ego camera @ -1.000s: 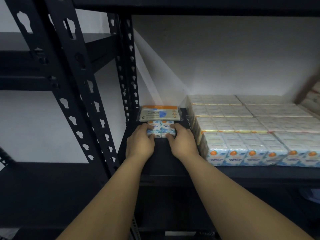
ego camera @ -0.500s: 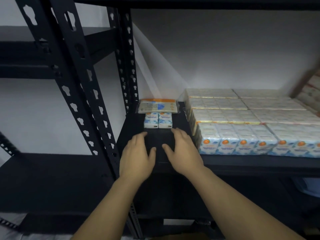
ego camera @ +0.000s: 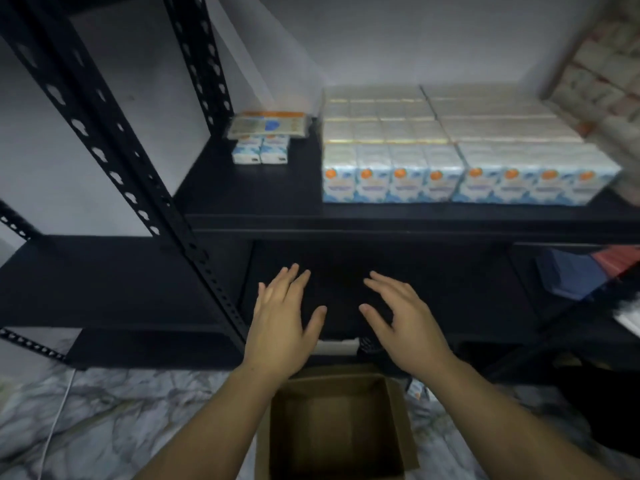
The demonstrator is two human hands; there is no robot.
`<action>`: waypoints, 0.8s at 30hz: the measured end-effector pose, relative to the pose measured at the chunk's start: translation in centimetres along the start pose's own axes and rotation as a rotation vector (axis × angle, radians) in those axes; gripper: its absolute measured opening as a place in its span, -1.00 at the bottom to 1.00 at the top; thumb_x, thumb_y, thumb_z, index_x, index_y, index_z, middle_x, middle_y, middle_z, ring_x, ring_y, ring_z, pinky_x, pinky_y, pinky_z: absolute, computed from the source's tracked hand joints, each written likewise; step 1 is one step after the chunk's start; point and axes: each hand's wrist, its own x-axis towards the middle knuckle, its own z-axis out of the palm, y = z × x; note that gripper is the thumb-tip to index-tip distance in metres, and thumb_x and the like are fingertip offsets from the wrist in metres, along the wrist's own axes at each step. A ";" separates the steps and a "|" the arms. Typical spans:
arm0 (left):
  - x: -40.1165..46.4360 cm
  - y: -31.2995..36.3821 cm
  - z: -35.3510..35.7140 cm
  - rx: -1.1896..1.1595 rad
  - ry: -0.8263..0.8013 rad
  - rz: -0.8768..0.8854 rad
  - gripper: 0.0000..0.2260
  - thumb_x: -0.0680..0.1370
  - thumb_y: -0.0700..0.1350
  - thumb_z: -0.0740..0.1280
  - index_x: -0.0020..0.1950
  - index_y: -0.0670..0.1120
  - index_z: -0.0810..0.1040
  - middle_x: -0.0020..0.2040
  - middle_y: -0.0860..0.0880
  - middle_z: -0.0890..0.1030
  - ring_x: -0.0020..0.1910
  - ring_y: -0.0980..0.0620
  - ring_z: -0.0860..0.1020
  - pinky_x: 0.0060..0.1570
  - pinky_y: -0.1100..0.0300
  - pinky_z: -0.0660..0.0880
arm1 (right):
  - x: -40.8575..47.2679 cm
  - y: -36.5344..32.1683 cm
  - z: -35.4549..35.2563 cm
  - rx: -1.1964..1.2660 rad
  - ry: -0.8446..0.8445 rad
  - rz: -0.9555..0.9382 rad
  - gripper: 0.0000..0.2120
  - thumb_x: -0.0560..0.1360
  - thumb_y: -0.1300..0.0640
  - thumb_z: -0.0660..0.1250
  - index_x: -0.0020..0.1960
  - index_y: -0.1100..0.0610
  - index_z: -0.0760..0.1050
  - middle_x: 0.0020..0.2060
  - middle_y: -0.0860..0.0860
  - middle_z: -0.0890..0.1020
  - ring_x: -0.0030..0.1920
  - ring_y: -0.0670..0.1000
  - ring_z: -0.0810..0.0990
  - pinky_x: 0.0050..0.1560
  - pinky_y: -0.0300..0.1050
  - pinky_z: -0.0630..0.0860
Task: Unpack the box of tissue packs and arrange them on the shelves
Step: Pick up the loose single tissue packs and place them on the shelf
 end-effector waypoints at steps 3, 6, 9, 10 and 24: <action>-2.8 3.1 3.9 0.020 -0.095 -0.048 -0.43 0.65 0.18 0.27 0.62 0.01 0.28 0.62 0.03 0.26 0.62 0.05 0.13 0.64 -0.03 -0.06 | -5.1 5.0 -1.9 0.000 -0.038 0.154 -0.51 0.66 -0.08 0.31 0.55 0.00 0.41 0.50 -0.14 0.42 0.52 -0.11 0.30 0.54 -0.06 0.31; -5.7 6.1 8.4 0.020 -0.176 -0.081 -0.45 0.64 0.17 0.29 0.59 0.02 0.33 0.59 0.02 0.32 0.59 0.02 0.21 0.62 -0.09 0.05 | -10.1 10.2 -4.0 0.008 -0.046 0.281 -0.52 0.65 -0.09 0.32 0.52 0.04 0.44 0.47 -0.07 0.48 0.49 -0.05 0.37 0.52 -0.02 0.34; -8.7 8.9 13.6 0.025 -0.257 -0.089 -0.47 0.63 0.20 0.26 0.54 -0.01 0.39 0.53 -0.01 0.40 0.53 -0.05 0.31 0.58 -0.08 0.18 | -15.1 15.4 -5.5 -0.004 -0.058 0.401 -0.52 0.64 -0.11 0.34 0.48 0.07 0.49 0.42 -0.01 0.53 0.43 0.01 0.45 0.42 -0.06 0.42; -9.6 9.8 15.4 0.027 -0.284 -0.083 -0.46 0.62 0.23 0.23 0.53 -0.02 0.41 0.48 -0.02 0.44 0.49 -0.07 0.36 0.54 -0.05 0.25 | -16.6 17.0 -5.9 0.001 -0.063 0.442 -0.52 0.63 -0.12 0.34 0.47 0.08 0.50 0.40 0.00 0.55 0.41 0.03 0.47 0.39 -0.07 0.43; -11.1 10.2 43.1 -0.144 -0.547 -0.206 -0.58 0.62 0.05 0.38 0.42 -0.09 0.49 0.26 -0.08 0.52 0.27 -0.08 0.48 0.13 0.27 0.30 | -24.2 39.3 4.0 0.087 -0.026 0.842 -0.49 0.61 -0.13 0.38 0.45 0.13 0.52 0.30 0.08 0.63 0.28 0.06 0.57 0.20 -0.22 0.42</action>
